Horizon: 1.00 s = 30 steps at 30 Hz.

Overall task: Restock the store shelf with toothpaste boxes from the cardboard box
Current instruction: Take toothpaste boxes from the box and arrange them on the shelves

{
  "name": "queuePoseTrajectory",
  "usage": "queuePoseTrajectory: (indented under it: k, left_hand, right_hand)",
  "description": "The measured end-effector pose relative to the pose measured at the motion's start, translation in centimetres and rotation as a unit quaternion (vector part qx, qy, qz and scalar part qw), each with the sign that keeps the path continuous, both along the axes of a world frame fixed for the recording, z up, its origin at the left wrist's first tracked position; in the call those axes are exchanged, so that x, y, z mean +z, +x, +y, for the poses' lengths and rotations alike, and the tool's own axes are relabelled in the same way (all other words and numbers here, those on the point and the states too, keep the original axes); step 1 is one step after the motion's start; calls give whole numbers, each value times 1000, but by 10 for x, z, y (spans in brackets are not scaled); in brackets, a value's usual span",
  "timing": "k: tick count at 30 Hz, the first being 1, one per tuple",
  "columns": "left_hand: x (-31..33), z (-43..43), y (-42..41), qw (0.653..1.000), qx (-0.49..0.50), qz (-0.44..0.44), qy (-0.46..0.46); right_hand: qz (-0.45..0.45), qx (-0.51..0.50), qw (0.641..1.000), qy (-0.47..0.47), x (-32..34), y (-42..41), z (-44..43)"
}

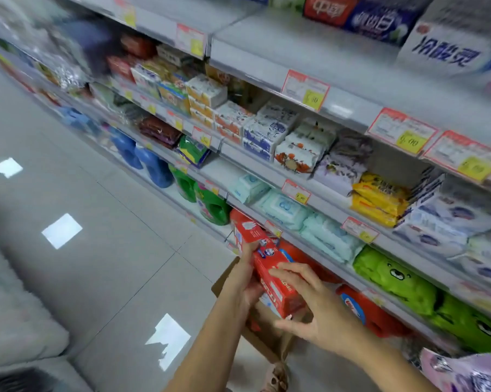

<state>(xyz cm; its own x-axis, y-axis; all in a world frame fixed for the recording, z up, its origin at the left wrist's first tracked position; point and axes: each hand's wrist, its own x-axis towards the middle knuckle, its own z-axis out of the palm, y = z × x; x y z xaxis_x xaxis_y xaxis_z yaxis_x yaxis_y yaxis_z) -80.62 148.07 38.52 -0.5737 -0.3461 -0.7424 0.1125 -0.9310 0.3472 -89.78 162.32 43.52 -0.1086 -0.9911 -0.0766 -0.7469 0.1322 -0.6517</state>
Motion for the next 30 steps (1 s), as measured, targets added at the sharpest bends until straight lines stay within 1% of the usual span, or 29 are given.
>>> queuePoseTrajectory:
  k: [1,3,7,9,12,13,15,17,18,19,20,21,23,24,25,27,29,30]
  left_hand:
    - [8,-1,-1,1000,6,-1,-16]
    - [26,-1,-5,999,21,2,-46]
    - [49,-3,-18,992,72,10,-99]
    - [60,-5,-22,990,91,49,-93]
    - [72,-11,-23,987,102,98,-81]
    - [73,-14,-25,985,102,108,-85]
    - [77,-15,-27,986,99,98,-91]
    - [84,-14,-29,989,89,68,-94]
    - [85,-14,-30,990,86,49,-100]
    - [87,-14,-30,991,79,35,-103]
    - [88,-15,-31,992,72,20,-106]
    - [89,-16,-31,992,65,13,-107]
    - [91,-19,-32,993,65,7,-100]
    - [94,-20,-31,993,65,6,-98]
    - [95,-22,-30,993,67,10,-98]
    - [100,-25,-29,991,80,19,-107]
    - [104,-27,-29,989,79,8,-126]
    - [105,-28,-28,987,74,-3,-141]
  right_hand:
    - [-38,-23,999,6,11,2,-2]
    - [-54,-72,996,13,27,4,-8]
    - [-11,-160,985,56,50,0,-27]
    - [17,-166,983,82,63,-4,-33]
    - [13,-188,980,64,78,-12,-36]
    - [-11,-202,978,59,81,-15,-36]
    - [-75,-221,971,51,86,-19,-37]
    - [-151,-233,960,41,88,-23,-37]
    - [-201,-245,948,35,87,-26,-36]
    - [-255,-262,930,30,88,-28,-36]
    - [-318,-282,905,25,88,-31,-35]
    - [-388,-303,870,23,88,-35,-34]
    - [-525,-328,785,18,84,-42,-33]
    - [-574,-328,750,10,85,-45,-33]
    - [-611,-324,723,0,86,-46,-32]
    - [-656,-326,680,-20,86,-49,-32]
    - [-698,-336,631,-41,81,-54,-31]
    - [-714,-335,613,-48,79,-57,-31]
